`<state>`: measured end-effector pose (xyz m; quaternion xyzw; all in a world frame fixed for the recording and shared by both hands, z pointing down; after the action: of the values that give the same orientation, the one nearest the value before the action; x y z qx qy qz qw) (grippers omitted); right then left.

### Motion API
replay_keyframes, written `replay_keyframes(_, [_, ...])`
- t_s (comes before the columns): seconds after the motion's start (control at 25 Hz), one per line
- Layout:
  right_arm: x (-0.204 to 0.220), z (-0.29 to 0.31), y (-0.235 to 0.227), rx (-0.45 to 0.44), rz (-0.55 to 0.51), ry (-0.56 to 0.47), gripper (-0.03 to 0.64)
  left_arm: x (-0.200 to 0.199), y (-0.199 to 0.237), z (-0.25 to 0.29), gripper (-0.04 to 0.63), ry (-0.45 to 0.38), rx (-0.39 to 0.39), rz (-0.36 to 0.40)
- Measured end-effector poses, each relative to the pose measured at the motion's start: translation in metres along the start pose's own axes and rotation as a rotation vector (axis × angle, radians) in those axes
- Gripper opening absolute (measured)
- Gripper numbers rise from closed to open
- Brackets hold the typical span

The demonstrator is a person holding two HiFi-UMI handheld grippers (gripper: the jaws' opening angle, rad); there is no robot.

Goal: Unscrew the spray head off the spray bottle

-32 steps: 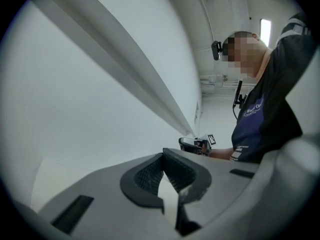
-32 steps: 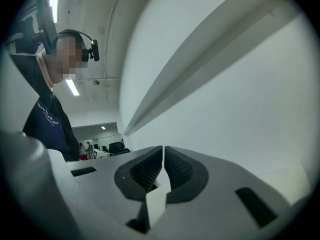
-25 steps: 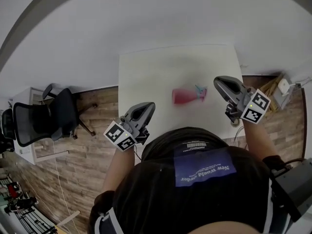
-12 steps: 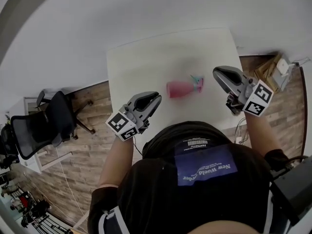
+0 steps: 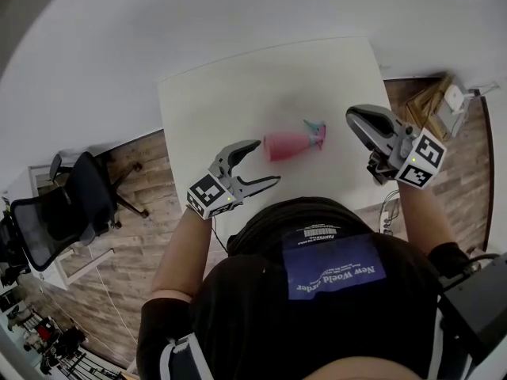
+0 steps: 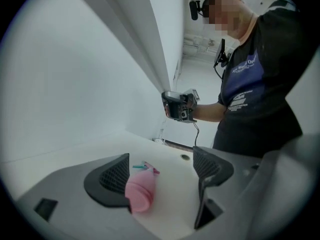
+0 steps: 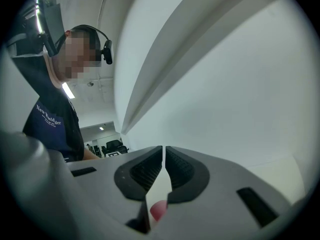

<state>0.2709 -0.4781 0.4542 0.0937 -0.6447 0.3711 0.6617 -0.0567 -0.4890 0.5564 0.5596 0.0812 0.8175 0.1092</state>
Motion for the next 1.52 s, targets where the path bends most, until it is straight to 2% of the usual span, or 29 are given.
replay_keyframes(0.16, [0.002, 0.001, -0.007, -0.001, 0.014, 0.003, -0.006, 0.012, 0.016, 0.015, 0.402, 0.058, -0.024, 0.042])
replay_keyframes(0.28, [0.001, 0.001, -0.011, 0.004, 0.022, 0.013, -0.006, 0.021, 0.024, 0.025, 0.402, 0.108, -0.006, 0.084])
replay_keyframes(0.32, [0.001, 0.001, -0.011, 0.007, 0.024, 0.016, -0.006, 0.024, 0.026, 0.028, 0.45, 0.122, 0.003, 0.093])
replay_keyframes(0.44, [0.002, -0.001, -0.015, 0.019, 0.032, 0.014, -0.005, 0.037, 0.035, 0.043, 0.509, 0.175, 0.005, 0.127])
replay_keyframes(0.6, [0.007, -0.004, -0.018, 0.031, 0.043, 0.018, -0.005, 0.061, 0.044, 0.067, 0.512, 0.255, 0.026, 0.179])
replay_keyframes(0.8, [0.011, -0.007, -0.018, 0.049, 0.056, 0.021, -0.005, 0.083, 0.053, 0.085, 0.512, 0.301, 0.009, 0.187])
replay_keyframes(0.96, [0.016, -0.009, -0.021, 0.059, 0.064, 0.026, -0.006, 0.088, 0.058, 0.1, 0.512, 0.287, -0.023, 0.18])
replay_keyframes(1.12, [0.019, -0.011, -0.023, 0.065, 0.072, 0.03, -0.005, 0.099, 0.05, 0.118, 0.511, 0.337, 0.016, 0.243])
replay_keyframes(1.2, [0.02, -0.01, -0.023, 0.068, 0.074, 0.032, -0.005, 0.103, 0.047, 0.123, 0.511, 0.36, 0.003, 0.265])
replay_keyframes(1.36, [0.022, -0.011, -0.023, 0.069, 0.073, 0.033, -0.005, 0.1, 0.047, 0.129, 0.498, 0.334, -0.024, 0.215])
replay_keyframes(1.52, [0.023, -0.011, -0.024, 0.071, 0.075, 0.037, -0.005, 0.088, 0.049, 0.128, 0.485, 0.286, -0.008, 0.181])
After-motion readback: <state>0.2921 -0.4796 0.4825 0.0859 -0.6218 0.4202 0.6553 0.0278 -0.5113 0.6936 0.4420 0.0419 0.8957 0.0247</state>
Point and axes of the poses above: the fingertips, and each gripper's own axes: z forward along the fingers, y to its left, x out of its underside, the point moved 10 cm from there along -z, backward along the fingers, and after that the axes turned 7 degrees about y, right-handed, at the moved point
